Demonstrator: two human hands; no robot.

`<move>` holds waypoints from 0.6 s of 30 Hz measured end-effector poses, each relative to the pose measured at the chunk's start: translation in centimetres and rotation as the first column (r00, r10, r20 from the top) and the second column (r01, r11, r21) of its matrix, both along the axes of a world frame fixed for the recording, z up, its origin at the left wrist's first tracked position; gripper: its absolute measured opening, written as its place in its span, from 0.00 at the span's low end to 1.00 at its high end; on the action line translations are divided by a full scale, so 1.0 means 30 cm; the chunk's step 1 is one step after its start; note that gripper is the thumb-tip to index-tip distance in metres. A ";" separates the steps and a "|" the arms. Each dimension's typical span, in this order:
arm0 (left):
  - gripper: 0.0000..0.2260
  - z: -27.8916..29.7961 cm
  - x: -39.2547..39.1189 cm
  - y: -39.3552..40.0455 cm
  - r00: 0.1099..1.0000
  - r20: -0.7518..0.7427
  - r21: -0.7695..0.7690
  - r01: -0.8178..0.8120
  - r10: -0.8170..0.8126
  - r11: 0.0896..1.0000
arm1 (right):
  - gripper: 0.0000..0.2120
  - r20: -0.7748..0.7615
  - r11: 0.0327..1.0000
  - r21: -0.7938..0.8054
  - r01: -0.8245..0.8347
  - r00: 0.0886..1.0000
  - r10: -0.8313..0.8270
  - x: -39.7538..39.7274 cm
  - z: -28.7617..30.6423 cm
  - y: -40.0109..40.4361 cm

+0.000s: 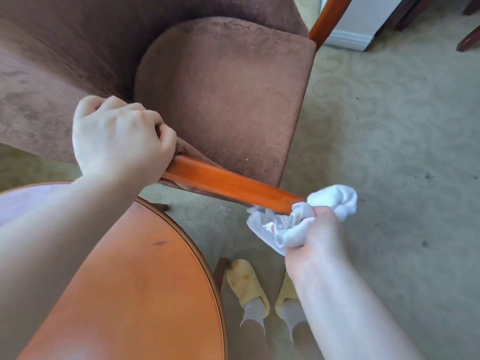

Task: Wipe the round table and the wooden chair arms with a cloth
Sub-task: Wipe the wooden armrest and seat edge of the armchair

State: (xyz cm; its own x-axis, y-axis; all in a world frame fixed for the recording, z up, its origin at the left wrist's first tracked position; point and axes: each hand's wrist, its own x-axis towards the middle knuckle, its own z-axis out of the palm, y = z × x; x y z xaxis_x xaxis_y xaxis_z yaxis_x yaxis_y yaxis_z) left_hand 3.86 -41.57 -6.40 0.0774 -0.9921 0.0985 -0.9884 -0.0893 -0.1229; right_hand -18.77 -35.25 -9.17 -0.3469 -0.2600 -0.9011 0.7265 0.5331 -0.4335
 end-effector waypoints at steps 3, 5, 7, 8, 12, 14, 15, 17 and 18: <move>0.19 0.005 0.000 0.007 1.000 0.003 0.016 -0.013 0.013 1.000 | 0.17 -0.634 0.880 0.006 -0.475 0.679 0.370 0.163 0.074 0.042; 0.19 0.000 0.012 0.005 1.000 0.010 0.026 -0.012 0.012 1.000 | 0.19 -0.876 0.639 0.029 -0.769 0.288 0.386 0.290 0.068 0.080; 0.20 -0.001 0.015 -0.001 1.000 0.005 0.027 -0.001 0.001 1.000 | 0.19 -0.945 0.439 0.109 -0.892 0.044 0.324 0.413 0.040 0.093; 0.20 -0.002 0.014 0.000 1.000 0.003 0.026 -0.001 0.001 1.000 | 0.19 -0.948 0.395 0.140 -0.908 -0.007 0.319 0.441 0.026 0.088; 0.21 -0.004 0.019 0.004 1.000 0.014 0.054 -0.006 0.005 0.998 | 0.22 -0.926 0.086 0.377 -0.922 -0.377 0.026 0.181 -0.080 0.093; 0.21 0.000 0.010 0.004 0.999 0.033 0.085 -0.007 0.004 0.996 | 0.20 -0.916 0.075 0.398 -0.914 -0.393 0.078 -0.021 -0.117 0.099; 0.21 -0.001 0.006 0.002 0.999 0.037 0.093 -0.010 0.007 0.996 | 0.18 -0.924 0.172 0.339 -0.925 -0.293 0.245 -0.076 -0.109 0.095; 0.21 -0.001 0.005 -0.003 0.999 0.037 0.088 -0.013 0.010 0.996 | 0.18 -0.846 0.480 0.324 -0.815 -0.023 0.533 -0.061 -0.096 0.066; 0.21 -0.001 0.005 0.000 0.999 0.035 0.081 -0.013 0.010 0.997 | 0.16 -0.794 0.541 0.389 -0.746 0.027 0.608 0.000 -0.087 0.042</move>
